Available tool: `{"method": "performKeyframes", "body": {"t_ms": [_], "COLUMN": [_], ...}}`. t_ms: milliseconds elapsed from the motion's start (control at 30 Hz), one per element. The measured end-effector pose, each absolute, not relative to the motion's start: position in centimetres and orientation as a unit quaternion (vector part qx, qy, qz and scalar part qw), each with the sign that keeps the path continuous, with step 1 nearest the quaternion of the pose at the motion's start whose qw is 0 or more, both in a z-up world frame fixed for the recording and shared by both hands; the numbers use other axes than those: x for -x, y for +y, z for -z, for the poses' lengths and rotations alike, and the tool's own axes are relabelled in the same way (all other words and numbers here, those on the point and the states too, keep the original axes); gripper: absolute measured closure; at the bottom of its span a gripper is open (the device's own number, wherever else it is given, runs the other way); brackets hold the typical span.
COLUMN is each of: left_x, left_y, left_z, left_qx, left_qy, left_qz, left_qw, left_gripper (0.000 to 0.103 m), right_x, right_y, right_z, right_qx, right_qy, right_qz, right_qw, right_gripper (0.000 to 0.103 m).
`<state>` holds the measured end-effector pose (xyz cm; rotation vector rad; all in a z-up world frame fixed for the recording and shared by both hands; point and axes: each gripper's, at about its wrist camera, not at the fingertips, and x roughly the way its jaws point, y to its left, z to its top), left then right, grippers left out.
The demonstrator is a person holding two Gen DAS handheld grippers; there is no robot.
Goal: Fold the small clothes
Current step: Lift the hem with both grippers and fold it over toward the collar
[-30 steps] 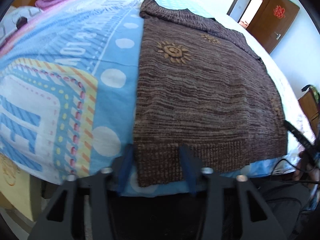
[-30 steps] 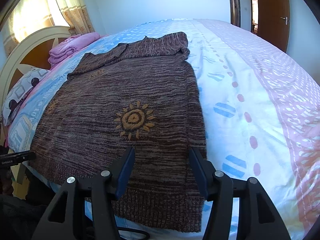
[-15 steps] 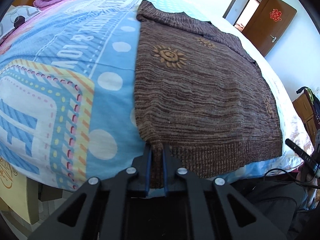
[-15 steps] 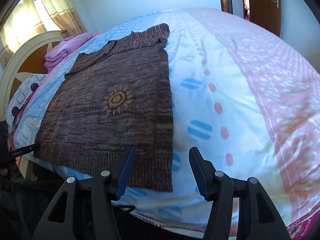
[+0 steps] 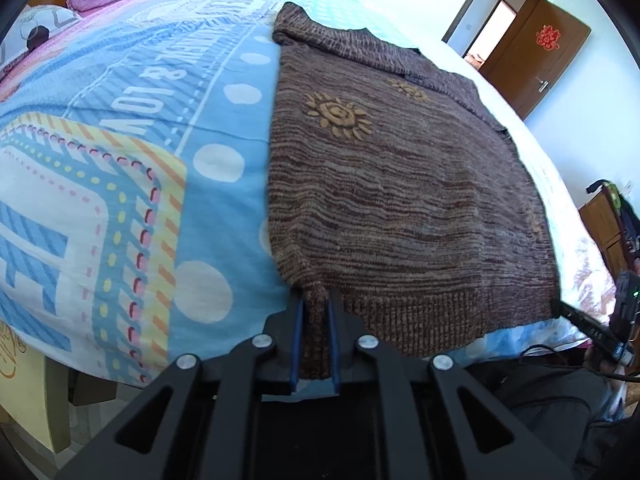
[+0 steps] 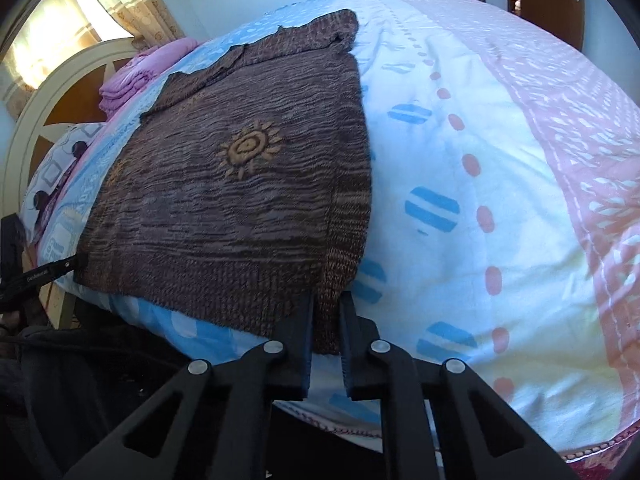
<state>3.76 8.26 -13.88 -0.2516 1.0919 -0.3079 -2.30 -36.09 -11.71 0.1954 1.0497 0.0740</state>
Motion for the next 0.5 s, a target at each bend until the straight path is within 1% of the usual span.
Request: {"method": "performKeyframes", "body": {"t_ms": [100,300,500], "left_x": [-3.7,-3.9,-4.7], "left_y": [8.9,11.1,11.0], "left_z": [13.4,10.6,8.1], "left_qx": [0.137,0.189,0.200], "left_qy": [0.508,0.464,0.433], "left_qz": [0.165,0.186,0.203], "left_qw": [0.834,0.845,0.855], "left_gripper": [0.095,0.095,0.095], "right_x": [2.6,3.7,4.0], "right_y": [-35.9,-37.6,-37.6], "right_z": [11.4,8.1,6.1], "right_qx": [-0.093,-0.152,-0.151], "right_qy": [0.493,0.417,0.371], "right_qz": [-0.048,-0.077,-0.073], "right_qw": [0.864,0.893,0.913], "right_gripper": [0.098,0.099,0.099]}}
